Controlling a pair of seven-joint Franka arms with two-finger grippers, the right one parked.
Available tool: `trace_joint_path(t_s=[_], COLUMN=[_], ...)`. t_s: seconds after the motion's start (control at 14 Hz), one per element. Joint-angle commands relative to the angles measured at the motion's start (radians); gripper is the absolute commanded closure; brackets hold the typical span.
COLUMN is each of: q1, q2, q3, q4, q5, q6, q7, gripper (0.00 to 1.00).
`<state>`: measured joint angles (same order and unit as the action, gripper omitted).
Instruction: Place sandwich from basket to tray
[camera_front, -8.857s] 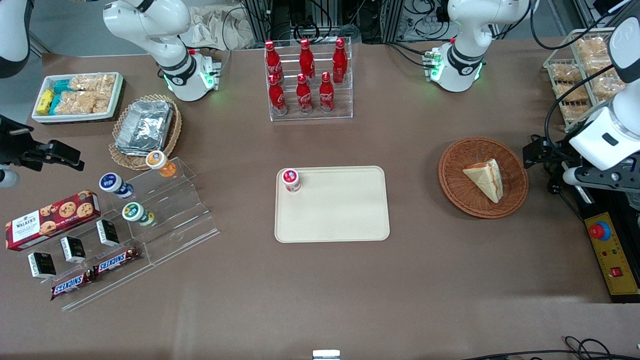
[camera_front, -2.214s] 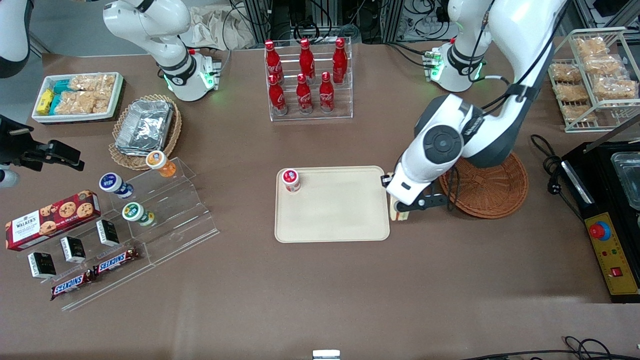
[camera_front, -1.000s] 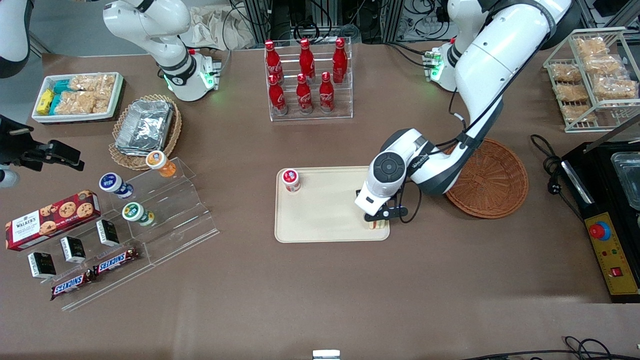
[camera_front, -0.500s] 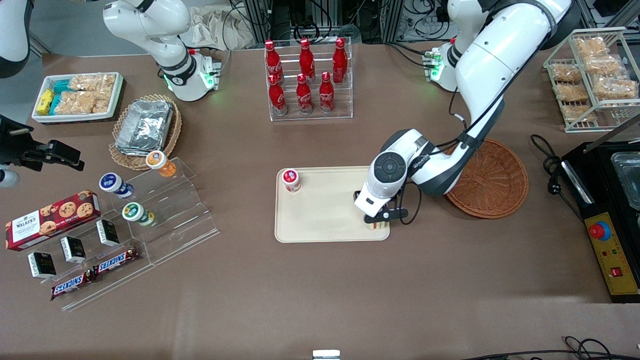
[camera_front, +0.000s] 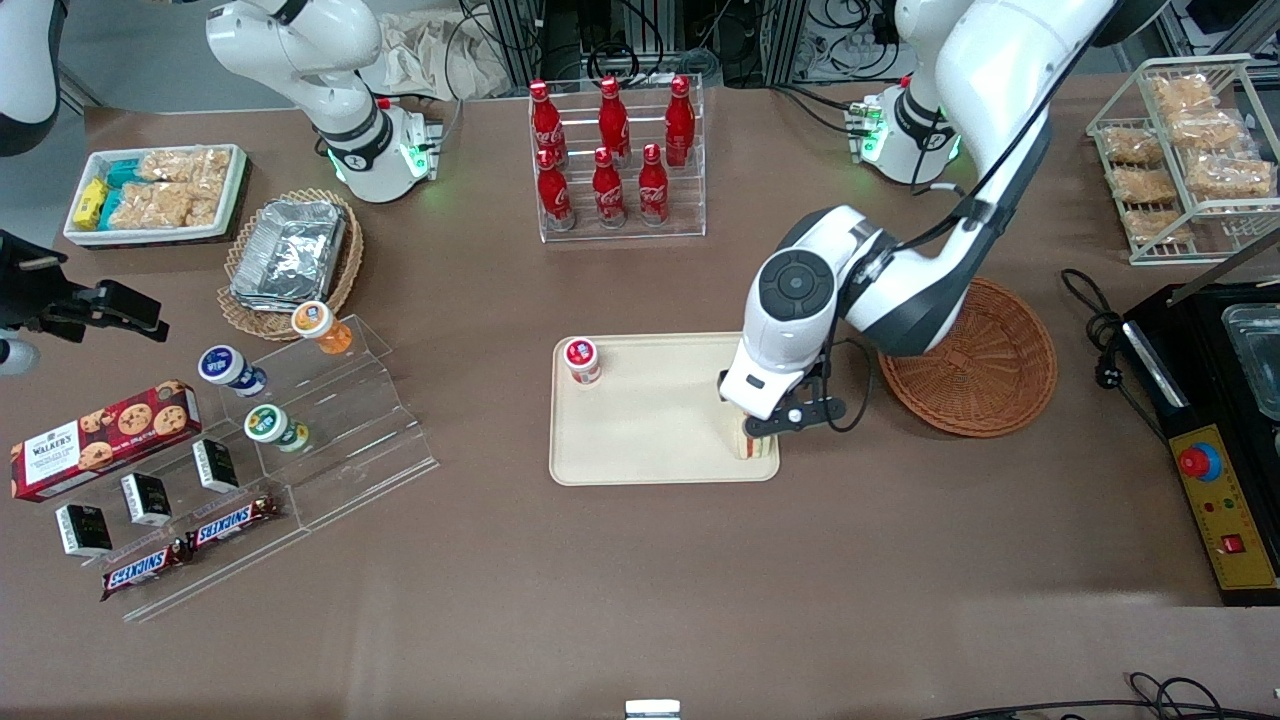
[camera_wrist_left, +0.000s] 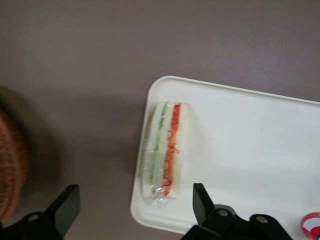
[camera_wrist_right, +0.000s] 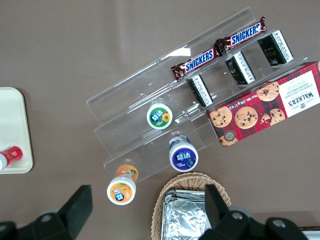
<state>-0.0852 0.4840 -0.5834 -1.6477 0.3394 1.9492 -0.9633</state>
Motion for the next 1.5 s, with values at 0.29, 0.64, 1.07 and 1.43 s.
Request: trace_joint_path(t_s=[0.29, 0.64, 1.07, 1.43], q1=[0.09, 0.193, 0.114, 0.113], q2=[-0.09, -0.165, -0.264, -0.324], q3=[-0.004, 0.026, 0.324, 0.482], q4=[0.062, 0.052, 0.051, 0.054], q5=[-0.079, -0.098, -0.213, -0.342], q6=[-0.173, -0.202, -0.223, -0.248], q7=[0.145, 0.316, 0.59, 0.805], gripper=[0.0, 0.0, 0.0, 0.0])
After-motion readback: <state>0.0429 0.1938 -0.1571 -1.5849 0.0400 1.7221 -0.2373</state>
